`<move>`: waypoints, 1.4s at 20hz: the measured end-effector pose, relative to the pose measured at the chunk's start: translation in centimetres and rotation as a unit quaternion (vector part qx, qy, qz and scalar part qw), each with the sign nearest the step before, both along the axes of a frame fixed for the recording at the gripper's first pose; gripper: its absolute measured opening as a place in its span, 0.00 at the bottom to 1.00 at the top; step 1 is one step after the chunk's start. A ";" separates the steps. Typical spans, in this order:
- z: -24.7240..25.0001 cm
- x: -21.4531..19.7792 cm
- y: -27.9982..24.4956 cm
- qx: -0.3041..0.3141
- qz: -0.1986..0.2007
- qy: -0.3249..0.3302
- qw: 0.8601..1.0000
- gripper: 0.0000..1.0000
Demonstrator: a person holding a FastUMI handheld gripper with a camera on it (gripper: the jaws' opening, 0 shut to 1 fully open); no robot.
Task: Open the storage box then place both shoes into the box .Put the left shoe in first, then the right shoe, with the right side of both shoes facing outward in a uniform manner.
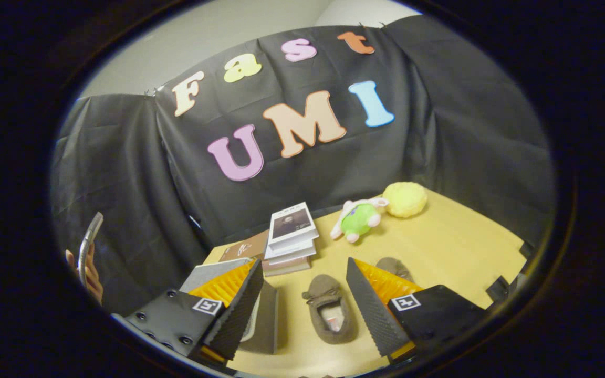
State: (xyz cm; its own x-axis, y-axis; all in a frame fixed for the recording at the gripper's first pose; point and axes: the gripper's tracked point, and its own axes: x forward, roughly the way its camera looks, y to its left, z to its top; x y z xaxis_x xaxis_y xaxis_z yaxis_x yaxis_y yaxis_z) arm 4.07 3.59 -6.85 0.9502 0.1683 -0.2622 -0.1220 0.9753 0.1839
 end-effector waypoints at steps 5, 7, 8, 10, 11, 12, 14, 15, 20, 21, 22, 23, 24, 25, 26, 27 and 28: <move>-3.6 0.4 2.6 0.054 0.017 0.057 0.997 1.00; -4.2 0.6 3.3 0.062 0.022 0.066 0.996 1.00; -4.5 0.7 3.7 0.075 0.024 0.074 0.994 1.00; -5.0 0.8 4.1 0.095 0.023 0.087 0.991 1.00; -5.2 0.9 4.1 0.101 0.020 0.091 0.991 1.00; -5.5 1.0 4.2 0.107 0.018 0.095 0.990 1.00; -6.3 0.5 4.9 0.139 0.024 0.115 0.983 1.00; -7.0 0.2 5.3 0.159 0.026 0.128 0.979 1.00; -10.7 -1.3 7.6 0.249 0.023 0.209 0.945 1.00; -11.6 -1.7 8.0 0.264 0.022 0.223 0.938 1.00; -12.1 -2.0 8.4 0.281 0.023 0.234 0.930 1.00; -12.6 -2.4 8.9 0.297 0.022 0.248 0.922 1.00; -13.1 -2.3 9.2 0.313 0.021 0.259 0.913 1.00; -13.6 -2.6 9.6 0.328 0.020 0.268 0.906 1.00; -14.0 -2.7 9.8 0.341 0.018 0.278 0.898 1.00; -14.5 -2.8 10.2 0.353 0.018 0.287 0.890 1.00; -14.9 -3.1 10.6 0.362 0.017 0.296 0.883 1.00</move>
State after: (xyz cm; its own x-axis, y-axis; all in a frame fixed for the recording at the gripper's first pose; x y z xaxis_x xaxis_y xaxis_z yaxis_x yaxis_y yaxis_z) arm 0.97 14.24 -21.73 0.6730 0.5223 -0.5236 0.1782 0.5726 0.8002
